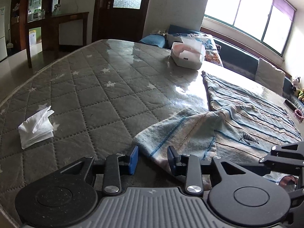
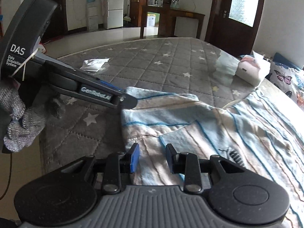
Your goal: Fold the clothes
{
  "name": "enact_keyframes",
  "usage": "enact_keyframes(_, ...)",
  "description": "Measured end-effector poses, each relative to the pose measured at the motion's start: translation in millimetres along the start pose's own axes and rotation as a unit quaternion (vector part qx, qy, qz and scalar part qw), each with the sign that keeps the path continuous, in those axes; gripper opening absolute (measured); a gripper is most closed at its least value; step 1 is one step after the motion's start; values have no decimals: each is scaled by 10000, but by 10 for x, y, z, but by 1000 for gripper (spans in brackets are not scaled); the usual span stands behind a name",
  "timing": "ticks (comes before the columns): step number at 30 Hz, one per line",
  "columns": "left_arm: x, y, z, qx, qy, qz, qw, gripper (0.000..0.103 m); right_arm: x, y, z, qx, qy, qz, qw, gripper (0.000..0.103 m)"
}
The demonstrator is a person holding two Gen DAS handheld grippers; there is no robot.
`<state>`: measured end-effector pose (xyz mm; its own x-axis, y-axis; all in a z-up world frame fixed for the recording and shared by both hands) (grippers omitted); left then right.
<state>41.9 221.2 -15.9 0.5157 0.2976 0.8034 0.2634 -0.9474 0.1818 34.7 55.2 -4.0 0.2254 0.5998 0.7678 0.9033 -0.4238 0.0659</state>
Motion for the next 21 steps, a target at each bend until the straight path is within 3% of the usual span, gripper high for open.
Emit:
enact_keyframes(3, 23, -18, -6, -58, 30, -72, 10000, 6, 0, -24, 33, -20, 15, 3, 10000, 30)
enact_keyframes(10, 190, 229, -404, -683, 825, 301, 9938, 3, -6, 5, -43, -45, 30, 79, 10000, 30)
enact_keyframes(15, 201, 576, -615, -1393, 1131, 901, 9796, 3, -88, 167, -324, -289, 58, 175, 9994, 30)
enact_keyframes(21, 25, 1010, -640, -2063, 937, 1747, 9582, 3, -273, 432, -663, -723, 34, 401, 9966, 30)
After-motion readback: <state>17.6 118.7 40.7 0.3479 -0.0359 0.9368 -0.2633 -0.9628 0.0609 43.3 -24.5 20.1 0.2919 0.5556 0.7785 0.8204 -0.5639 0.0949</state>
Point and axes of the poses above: each gripper's, at about its wrist camera, not at the fingertips, and z roughly the way its jaws point, y to its right, x to its top, the point moved 3 cm from there along z, roughly the way its jaws point, and after that the axes turned 7 degrees about y, right-handed, at the moved point
